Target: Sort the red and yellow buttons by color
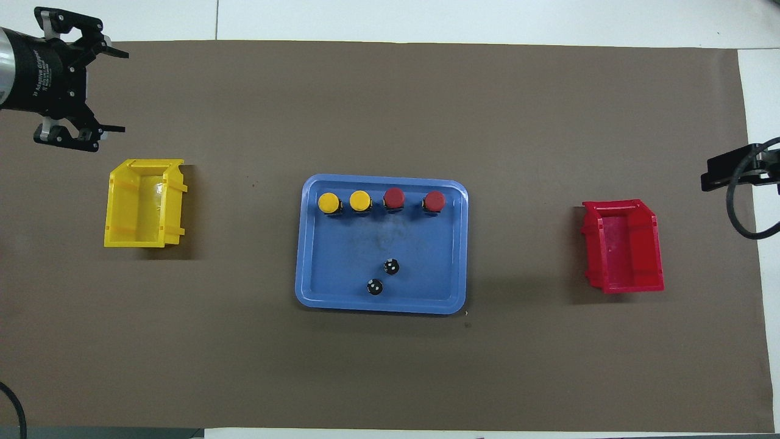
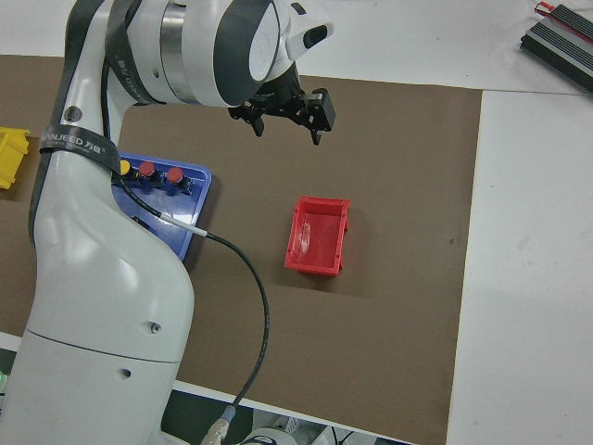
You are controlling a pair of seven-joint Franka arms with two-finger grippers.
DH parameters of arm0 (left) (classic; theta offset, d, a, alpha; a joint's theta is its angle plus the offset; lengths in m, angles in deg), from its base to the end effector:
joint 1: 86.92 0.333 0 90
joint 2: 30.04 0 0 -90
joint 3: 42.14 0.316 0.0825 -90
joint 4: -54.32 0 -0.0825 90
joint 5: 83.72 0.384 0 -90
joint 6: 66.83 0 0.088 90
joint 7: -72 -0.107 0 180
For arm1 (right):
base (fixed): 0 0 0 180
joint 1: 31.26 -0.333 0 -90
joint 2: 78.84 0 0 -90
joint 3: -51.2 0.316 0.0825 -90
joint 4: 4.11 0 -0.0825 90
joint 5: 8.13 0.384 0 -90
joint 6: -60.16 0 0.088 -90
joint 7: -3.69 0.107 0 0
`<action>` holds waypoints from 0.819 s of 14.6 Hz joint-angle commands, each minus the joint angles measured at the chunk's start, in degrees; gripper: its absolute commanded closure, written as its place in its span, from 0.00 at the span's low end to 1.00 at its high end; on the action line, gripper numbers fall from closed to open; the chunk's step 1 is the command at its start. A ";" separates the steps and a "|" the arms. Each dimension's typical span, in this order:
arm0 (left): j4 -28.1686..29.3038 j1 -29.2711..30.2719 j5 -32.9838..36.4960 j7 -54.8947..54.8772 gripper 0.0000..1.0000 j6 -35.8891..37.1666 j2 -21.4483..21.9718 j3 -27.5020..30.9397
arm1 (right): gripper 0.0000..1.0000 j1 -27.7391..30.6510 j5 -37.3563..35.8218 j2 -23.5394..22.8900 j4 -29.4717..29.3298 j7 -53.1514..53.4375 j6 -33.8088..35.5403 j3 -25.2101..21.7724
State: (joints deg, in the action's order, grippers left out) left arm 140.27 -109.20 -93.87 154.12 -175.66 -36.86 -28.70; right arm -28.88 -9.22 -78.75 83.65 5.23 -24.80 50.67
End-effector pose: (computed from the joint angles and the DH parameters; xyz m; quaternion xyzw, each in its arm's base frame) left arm 0.6095 -0.1170 0.6250 0.7840 0.6001 0.0464 0.1519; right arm 0.5444 -0.0299 0.6362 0.9989 -0.0394 -0.0238 0.0092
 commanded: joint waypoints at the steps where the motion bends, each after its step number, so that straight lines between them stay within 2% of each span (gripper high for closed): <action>1: 1.59 -0.05 -0.83 -0.38 0.00 -1.30 1.37 0.19 | 0.00 0.34 0.30 0.61 0.75 -0.93 0.50 0.10; 4: 1.50 2.41 -0.75 -0.03 0.00 0.53 1.63 0.10 | 0.00 0.25 0.30 0.61 0.67 -0.93 0.59 0.10; 5: 1.50 5.90 -0.22 -0.38 0.00 2.37 1.81 -1.38 | 0.00 0.17 0.30 0.61 0.67 -0.75 0.59 0.10; 6: 1.07 10.02 0.56 -2.64 0.00 4.47 2.16 -5.92 | 0.00 0.16 0.30 0.61 0.67 -0.58 0.59 0.18; 9: 0.89 22.33 6.01 -16.52 0.00 8.79 2.42 -18.77 | 0.00 0.25 0.21 0.61 0.67 -0.49 0.41 0.10; 10: 0.54 24.20 6.37 -20.47 0.00 9.93 2.42 -20.02 | 0.00 0.25 0.21 0.87 1.01 -0.49 1.63 0.01; 12: -0.69 24.30 8.38 -30.91 0.00 14.14 2.34 -19.68 | 0.00 0.34 0.04 1.14 1.11 -2.23 3.14 0.01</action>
State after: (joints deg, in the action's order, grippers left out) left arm 140.13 -86.51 -87.95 131.96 -165.56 -35.39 -47.05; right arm -28.85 -9.22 -78.70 83.67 5.11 -22.73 50.64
